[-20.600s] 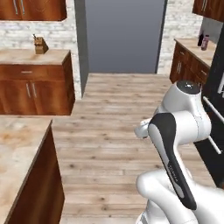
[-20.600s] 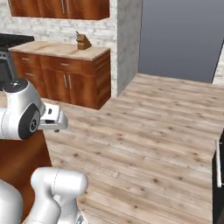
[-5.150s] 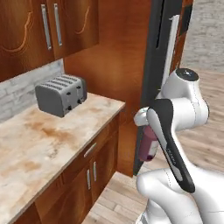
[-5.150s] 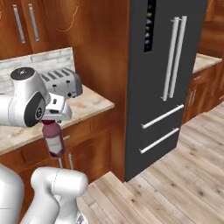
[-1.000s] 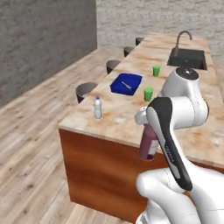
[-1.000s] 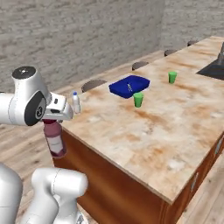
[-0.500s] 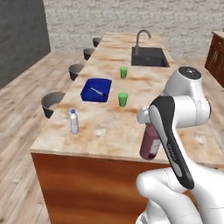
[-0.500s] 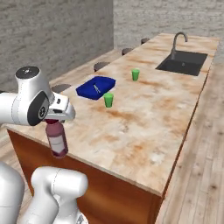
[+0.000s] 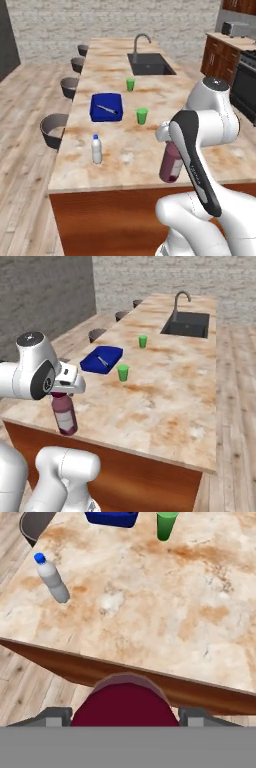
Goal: Place the drinks on the dining counter in a tight cluster.
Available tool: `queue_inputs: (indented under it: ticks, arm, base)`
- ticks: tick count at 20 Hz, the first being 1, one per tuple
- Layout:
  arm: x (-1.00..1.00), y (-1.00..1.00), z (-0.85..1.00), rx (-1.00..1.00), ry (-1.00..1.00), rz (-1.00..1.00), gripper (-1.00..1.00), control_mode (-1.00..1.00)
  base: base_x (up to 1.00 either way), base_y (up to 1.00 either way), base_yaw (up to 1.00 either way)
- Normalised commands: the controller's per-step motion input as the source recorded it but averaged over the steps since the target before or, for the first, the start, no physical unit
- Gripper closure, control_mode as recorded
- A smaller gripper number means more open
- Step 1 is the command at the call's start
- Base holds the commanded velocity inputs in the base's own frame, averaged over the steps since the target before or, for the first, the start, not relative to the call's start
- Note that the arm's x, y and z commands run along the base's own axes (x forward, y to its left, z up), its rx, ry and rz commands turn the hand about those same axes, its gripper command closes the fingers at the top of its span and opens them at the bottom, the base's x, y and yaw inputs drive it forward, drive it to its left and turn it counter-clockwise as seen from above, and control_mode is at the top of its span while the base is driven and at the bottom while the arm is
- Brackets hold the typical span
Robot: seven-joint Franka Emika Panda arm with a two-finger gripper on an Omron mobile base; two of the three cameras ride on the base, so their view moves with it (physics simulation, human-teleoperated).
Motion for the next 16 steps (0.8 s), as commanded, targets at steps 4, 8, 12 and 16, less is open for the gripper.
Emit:
queue_inputs:
  ticks: [4, 8, 12, 16]
  arm:
    - [0.0, 0.0, 0.0, 0.0, 0.0, 0.0, 1.0, 1.0]
    - [0.0, 0.0, 0.0, 0.0, 0.0, 0.0, 1.0, 1.0]
    - [0.0, 0.0, 0.0, 0.0, 0.0, 0.0, 1.0, 1.0]
    - [0.0, 0.0, 0.0, 0.0, 0.0, 0.0, 1.0, 1.0]
  base:
    - [0.13, 0.64, -0.33]
    - [0.31, 0.59, -0.25]
    - [0.54, 0.48, -0.19]
    - [0.64, 0.03, -0.04]
